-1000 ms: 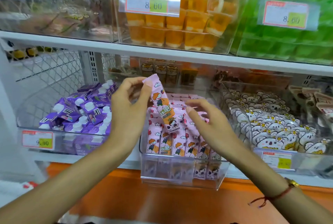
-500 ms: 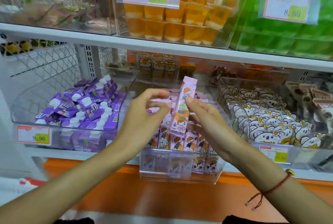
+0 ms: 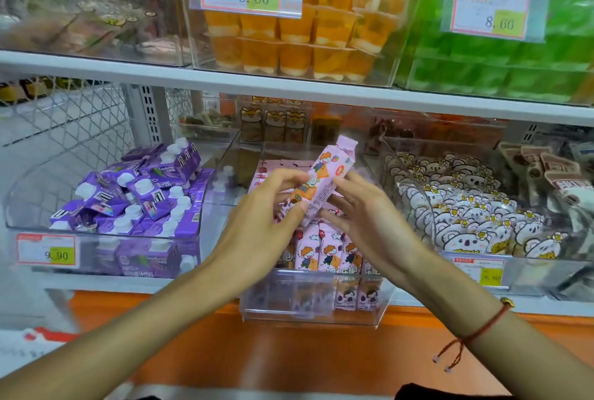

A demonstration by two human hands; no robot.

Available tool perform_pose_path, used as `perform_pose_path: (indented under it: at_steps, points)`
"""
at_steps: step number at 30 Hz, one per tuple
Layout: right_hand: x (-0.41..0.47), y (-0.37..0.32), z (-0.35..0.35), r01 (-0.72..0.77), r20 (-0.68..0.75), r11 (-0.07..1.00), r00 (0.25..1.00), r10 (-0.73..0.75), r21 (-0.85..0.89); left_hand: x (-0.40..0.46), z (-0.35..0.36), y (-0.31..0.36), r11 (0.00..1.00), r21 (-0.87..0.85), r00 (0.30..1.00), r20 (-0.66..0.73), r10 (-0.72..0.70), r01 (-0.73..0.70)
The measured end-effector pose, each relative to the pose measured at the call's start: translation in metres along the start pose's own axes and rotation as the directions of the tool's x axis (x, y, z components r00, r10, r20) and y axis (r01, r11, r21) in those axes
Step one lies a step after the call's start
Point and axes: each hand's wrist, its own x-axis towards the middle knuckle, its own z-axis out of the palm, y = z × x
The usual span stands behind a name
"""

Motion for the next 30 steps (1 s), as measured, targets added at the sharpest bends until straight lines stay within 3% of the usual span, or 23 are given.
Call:
perform_pose_path:
  at_steps: [3,6,10,13,16,20,23,30]
  points:
    - [0.000,0.002,0.002,0.044,-0.096,0.997,0.994,-0.050,-0.063,-0.001,0.000,-0.002,0.997,0.068,0.999,0.018,0.032,-0.033]
    - [-0.002,0.004,0.006,0.097,-0.182,0.992,0.977,-0.111,-0.080,0.000,0.001,-0.001,0.985,0.157,0.995,-0.059,0.082,-0.072]
    - [-0.004,0.003,0.009,0.172,-0.143,0.967,0.969,-0.200,-0.188,0.002,-0.001,0.001,0.980,0.168,0.983,-0.132,0.129,-0.106]
    - [-0.005,0.000,0.007,0.171,-0.082,0.950,0.977,-0.198,-0.263,0.005,-0.004,0.005,0.998,-0.058,0.997,-0.070,-0.011,0.007]
    - [-0.004,-0.002,0.003,0.120,-0.101,0.949,0.983,-0.155,-0.293,0.007,-0.006,0.012,0.941,-0.278,0.981,0.028,-0.194,0.194]
    - [-0.003,-0.003,0.001,0.005,-0.063,0.968,0.998,-0.021,-0.249,0.005,-0.007,0.016,0.866,-0.414,0.960,0.101,-0.261,0.280]
    - [-0.002,-0.001,-0.002,0.042,-0.007,0.960,0.999,-0.046,-0.278,0.006,-0.009,0.014,0.894,-0.380,0.971,0.116,-0.211,0.239]
    - [-0.008,0.006,-0.002,0.334,0.153,0.834,0.942,-0.297,-0.439,0.003,-0.012,0.012,0.968,-0.251,0.999,0.034,0.015,-0.006]
